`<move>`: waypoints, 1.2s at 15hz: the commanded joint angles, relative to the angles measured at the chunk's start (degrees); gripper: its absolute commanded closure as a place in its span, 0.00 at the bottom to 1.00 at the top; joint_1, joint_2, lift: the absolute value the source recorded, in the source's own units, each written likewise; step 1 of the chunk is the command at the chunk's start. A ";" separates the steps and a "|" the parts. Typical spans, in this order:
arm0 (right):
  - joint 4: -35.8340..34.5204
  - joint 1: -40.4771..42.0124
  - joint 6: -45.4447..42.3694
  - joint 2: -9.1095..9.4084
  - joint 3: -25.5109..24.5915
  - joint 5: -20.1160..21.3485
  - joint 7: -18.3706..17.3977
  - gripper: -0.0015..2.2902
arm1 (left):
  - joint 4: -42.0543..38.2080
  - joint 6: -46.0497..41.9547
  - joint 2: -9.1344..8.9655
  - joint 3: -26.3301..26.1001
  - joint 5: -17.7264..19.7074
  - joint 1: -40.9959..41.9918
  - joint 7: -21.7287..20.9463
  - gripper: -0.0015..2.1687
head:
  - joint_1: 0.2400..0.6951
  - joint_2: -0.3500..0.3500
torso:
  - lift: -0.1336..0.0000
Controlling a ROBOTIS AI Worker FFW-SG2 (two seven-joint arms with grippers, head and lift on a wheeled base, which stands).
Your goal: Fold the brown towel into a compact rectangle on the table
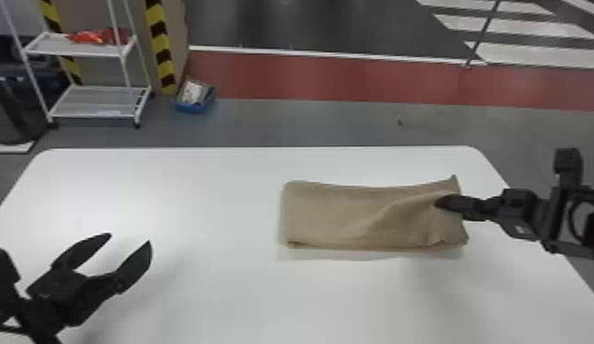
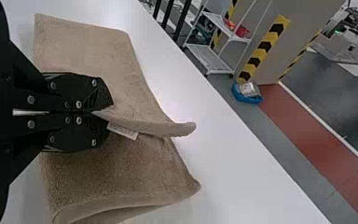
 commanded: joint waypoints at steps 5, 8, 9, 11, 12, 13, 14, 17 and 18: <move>1.00 -1.05 0.12 -1.27 1.74 1.20 0.00 0.85 | 0.06 0.18 -0.15 -0.32 -0.09 0.25 -0.03 0.03 | 1.00 0.31 | 0.07; -2.16 -2.99 0.12 -2.50 1.83 1.20 0.70 0.85 | -0.38 0.18 -0.15 -0.24 -0.09 0.51 -0.03 0.03 | 1.00 0.31 | 0.07; -1.55 -2.20 0.12 -2.85 3.23 2.61 1.23 0.85 | -0.38 0.18 -0.15 -0.15 -0.09 0.60 -0.12 0.03 | 1.00 0.29 | 0.07; 2.23 -1.23 0.12 -2.85 3.06 4.89 1.32 0.85 | -0.29 0.18 -0.15 -0.24 -0.09 0.60 -0.12 0.03 | 1.00 0.29 | 0.07; 3.02 -1.32 0.12 -2.85 3.32 5.07 1.32 0.82 | -0.38 0.18 -0.15 -0.41 -0.09 0.51 -0.12 0.03 | 1.00 0.28 | 0.07; 3.55 -1.32 0.12 -2.85 3.41 5.86 1.23 0.69 | -0.38 0.18 -0.15 -0.68 -0.09 0.60 -0.21 0.03 | 1.00 0.28 | 0.07; 4.34 -1.67 0.12 -2.94 2.44 5.95 0.88 0.31 | -0.47 0.18 -0.15 -0.85 -0.09 0.69 -0.21 0.03 | 1.00 0.27 | 0.07; 4.61 -2.11 0.12 -3.38 0.25 5.07 1.23 0.00 | -0.82 0.18 -0.15 -0.85 -0.18 1.04 -0.47 0.03 | 1.00 0.25 | 0.07; 4.43 -2.11 0.12 -3.91 -0.11 4.98 1.32 0.00 | -0.91 0.18 -0.15 -0.85 -0.18 1.13 -0.47 0.03 | 1.00 0.24 | 0.07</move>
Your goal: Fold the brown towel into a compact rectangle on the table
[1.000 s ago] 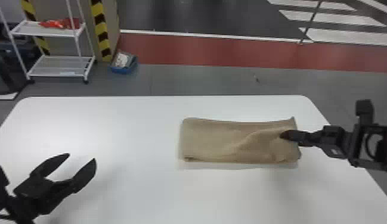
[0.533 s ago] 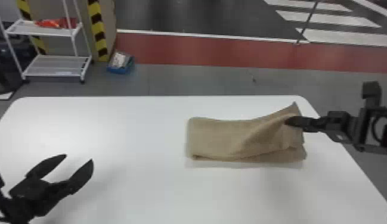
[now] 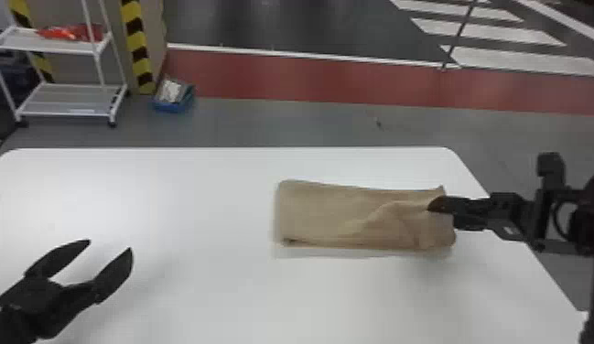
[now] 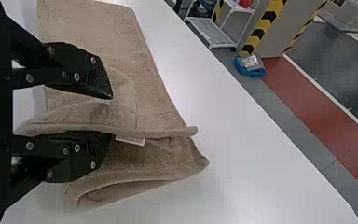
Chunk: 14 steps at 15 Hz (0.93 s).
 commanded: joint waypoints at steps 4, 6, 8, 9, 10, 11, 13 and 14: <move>-0.44 0.11 0.12 -3.06 -1.79 -0.39 0.05 0.01 | 0.15 0.00 -0.15 -0.52 -0.05 0.37 0.09 0.03 | 1.00 0.21 | 0.07; 0.09 0.11 0.12 -3.06 -1.17 1.28 -0.04 0.02 | 0.15 0.00 -0.15 -0.52 -0.05 0.37 0.09 0.03 | 1.00 0.18 | 0.07; 0.35 0.02 0.12 -3.06 -1.88 0.05 -0.04 0.06 | 0.42 0.00 -0.15 -0.52 -0.23 0.45 0.01 0.03 | 1.00 0.16 | 0.07; 0.35 0.02 0.12 -3.06 -2.93 -2.06 -0.04 0.17 | 0.42 0.00 -0.15 -0.44 -0.75 0.45 0.01 0.03 | 1.00 0.16 | 0.07; 0.35 -0.33 0.12 -2.89 -3.11 -3.91 0.05 0.35 | 0.42 0.00 -0.15 -0.26 -0.75 0.45 0.01 0.03 | 1.00 0.16 | 0.07; -0.26 -0.59 0.12 -2.71 -2.93 -6.81 0.14 0.60 | 0.42 0.00 -0.15 -0.17 -0.75 0.45 0.01 0.03 | 1.00 0.17 | 0.07; -3.08 -0.68 0.12 -2.36 -2.93 -12.52 0.05 0.75 | 0.42 0.00 -0.15 0.18 -0.66 0.45 0.01 0.03 | 1.00 0.19 | 0.07; -4.83 -0.59 0.12 -1.39 -1.88 -12.70 -0.22 0.75 | 0.50 0.00 -0.15 0.35 -0.66 0.45 0.01 0.03 | 1.00 0.21 | 0.07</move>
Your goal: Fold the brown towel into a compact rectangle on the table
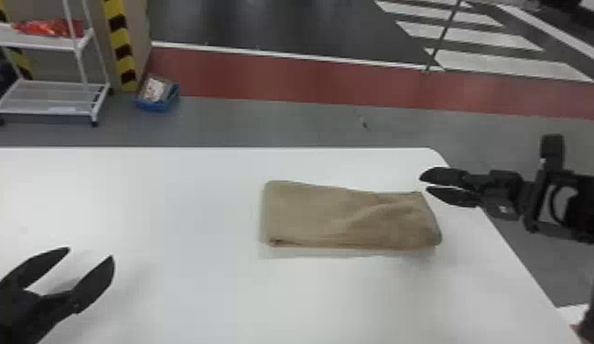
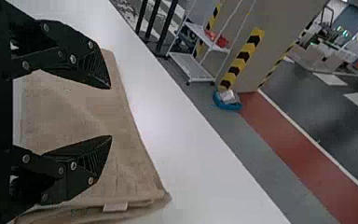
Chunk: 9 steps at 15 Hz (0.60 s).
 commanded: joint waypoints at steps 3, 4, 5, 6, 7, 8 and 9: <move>-2.71 0.75 0.12 4.34 7.13 3.35 -0.16 0.92 | 0.55 -0.18 -0.15 0.21 -0.01 -0.18 0.00 0.03 | 1.00 0.29 | 0.07; -2.71 1.45 0.12 5.57 8.45 6.78 0.11 0.92 | 0.64 -0.18 -0.15 0.21 0.08 -0.18 0.00 0.03 | 1.00 0.30 | 0.07; -2.53 1.80 0.12 6.01 9.59 8.89 0.20 0.92 | 0.82 -0.18 -0.15 0.74 -0.01 -0.09 -0.09 0.03 | 1.00 0.32 | 0.07; -2.36 3.03 0.12 6.01 10.03 9.94 0.55 0.92 | 1.08 -0.18 -0.15 1.27 -0.01 -0.27 -0.35 0.03 | 1.00 0.34 | 0.07; -2.36 3.74 0.12 5.83 10.12 10.47 0.64 0.92 | 1.61 -0.18 -0.15 1.44 0.08 -0.53 -0.35 0.03 | 1.00 0.36 | 0.07; -2.00 4.62 0.12 5.48 10.12 11.61 1.16 0.92 | 2.13 -0.18 -0.15 1.35 0.08 -0.97 -0.44 0.03 | 1.00 0.37 | 0.07; -2.09 5.41 0.12 5.31 9.86 12.67 2.04 0.92 | 2.40 -0.18 -0.15 1.09 -0.01 -1.23 -0.53 0.03 | 1.00 0.37 | 0.07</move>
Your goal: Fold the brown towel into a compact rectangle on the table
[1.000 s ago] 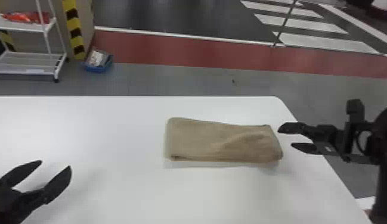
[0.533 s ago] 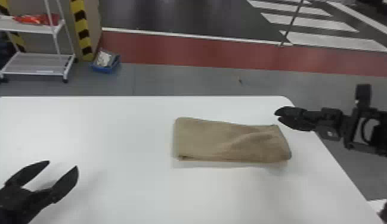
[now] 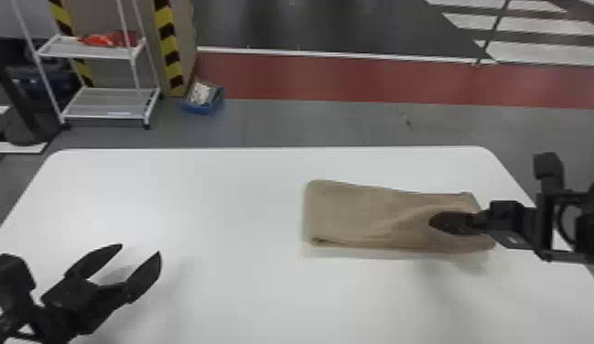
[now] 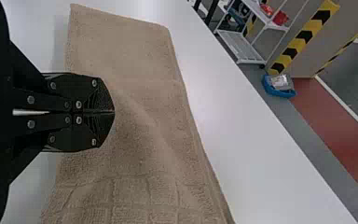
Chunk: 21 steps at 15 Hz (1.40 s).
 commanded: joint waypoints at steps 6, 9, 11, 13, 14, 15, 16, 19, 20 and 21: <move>3.40 1.70 0.12 -2.85 -1.84 3.38 0.67 0.92 | 1.20 -0.35 -0.15 -0.55 -0.04 -0.57 -0.22 0.03 | 1.00 0.30 | 0.07; 5.34 0.82 -1.05 -3.55 -3.16 3.56 0.59 0.92 | 1.11 -1.23 -0.15 -0.47 -0.04 -0.31 -0.31 0.03 | 1.00 0.27 | 0.07; 7.01 -0.06 -1.58 -4.17 -5.00 3.47 0.59 0.92 | 1.11 -1.23 -0.15 -0.55 -0.04 -0.22 -0.39 0.03 | 1.00 0.26 | 0.07; 6.83 -0.32 0.12 -4.17 -8.34 1.01 1.90 0.92 | 1.02 -1.23 -0.15 -0.64 -0.04 -0.13 -0.39 0.03 | 1.00 0.23 | 0.07; 6.04 -0.58 0.12 -4.70 -10.63 -1.37 2.08 0.92 | 0.94 -1.23 -0.15 -0.64 -0.04 -0.13 -0.66 0.03 | 1.00 0.23 | 0.07; 5.95 -1.20 0.12 -5.13 -11.15 -2.60 1.99 0.92 | 0.76 -1.23 -0.15 -0.64 -0.04 -0.13 -0.66 0.03 | 1.00 0.23 | 0.07; 5.95 -2.17 0.12 -5.49 -12.21 -2.77 1.64 0.92 | 0.59 -1.05 -0.15 -0.73 -0.04 -0.05 -0.75 0.03 | 1.00 0.22 | 0.07; 10.96 -5.15 -3.16 -5.57 -12.03 -2.33 0.41 0.92 | 0.50 -1.05 -0.15 -0.99 -0.04 0.04 -0.75 0.03 | 1.00 0.20 | 0.07; 12.63 -5.42 -5.62 -5.57 -11.68 -2.33 -0.12 0.92 | 0.41 -1.05 -0.15 -0.99 -0.04 0.04 -0.75 0.03 | 1.00 0.19 | 0.07; 14.74 -6.03 -8.26 -5.49 -10.63 -2.07 -1.35 0.92 | 0.32 -1.05 -0.15 -0.99 -0.04 0.04 -0.75 0.03 | 1.00 0.19 | 0.07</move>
